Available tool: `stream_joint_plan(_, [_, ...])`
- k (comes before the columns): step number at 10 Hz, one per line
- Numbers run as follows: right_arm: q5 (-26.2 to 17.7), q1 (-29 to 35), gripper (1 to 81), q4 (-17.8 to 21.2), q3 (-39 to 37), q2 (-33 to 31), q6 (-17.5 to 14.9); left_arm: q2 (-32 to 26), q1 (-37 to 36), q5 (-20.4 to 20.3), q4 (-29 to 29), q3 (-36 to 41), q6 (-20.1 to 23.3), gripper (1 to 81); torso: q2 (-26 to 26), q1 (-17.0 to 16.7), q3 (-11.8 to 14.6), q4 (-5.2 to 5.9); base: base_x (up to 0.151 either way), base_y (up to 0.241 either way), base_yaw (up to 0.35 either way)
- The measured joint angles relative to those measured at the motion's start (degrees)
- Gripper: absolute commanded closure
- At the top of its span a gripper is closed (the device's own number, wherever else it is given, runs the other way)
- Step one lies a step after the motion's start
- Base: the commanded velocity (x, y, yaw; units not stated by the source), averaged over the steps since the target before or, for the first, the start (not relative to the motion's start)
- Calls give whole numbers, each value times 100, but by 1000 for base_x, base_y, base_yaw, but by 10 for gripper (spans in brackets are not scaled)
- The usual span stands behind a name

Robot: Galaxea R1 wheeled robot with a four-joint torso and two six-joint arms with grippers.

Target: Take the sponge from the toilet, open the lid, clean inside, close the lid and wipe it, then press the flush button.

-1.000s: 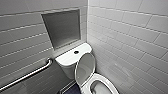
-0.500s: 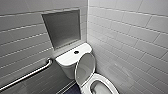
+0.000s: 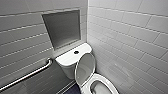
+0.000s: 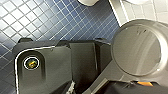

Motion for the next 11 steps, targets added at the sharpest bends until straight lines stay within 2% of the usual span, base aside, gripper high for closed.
stream_joint_plan(3, [-1,48,811,-2,116,-32,2,179,330,-50,-267,-300,11,10,0,0,2,0,0,0,0])
stream_joint_plan(4, [-1,57,811,-2,118,-30,2,255,411,-133,-406,-396,132,10,0,0,2,0,0,0,0])
stream_joint_plan(7, [0,105,811,-2,122,-23,17,255,552,-505,-830,-800,1240,10,0,0,4,0,0,0,0])
stream_joint_plan(8, [-12,116,811,-2,122,-26,28,257,612,-617,-1235,-1020,1913,10,-2,0,4,0,0,0,0])
stream_joint_plan(11, [-22,315,811,-2,343,-169,45,367,745,-1329,-3641,-1453,4938,10,-2,0,4,0,0,0,0])
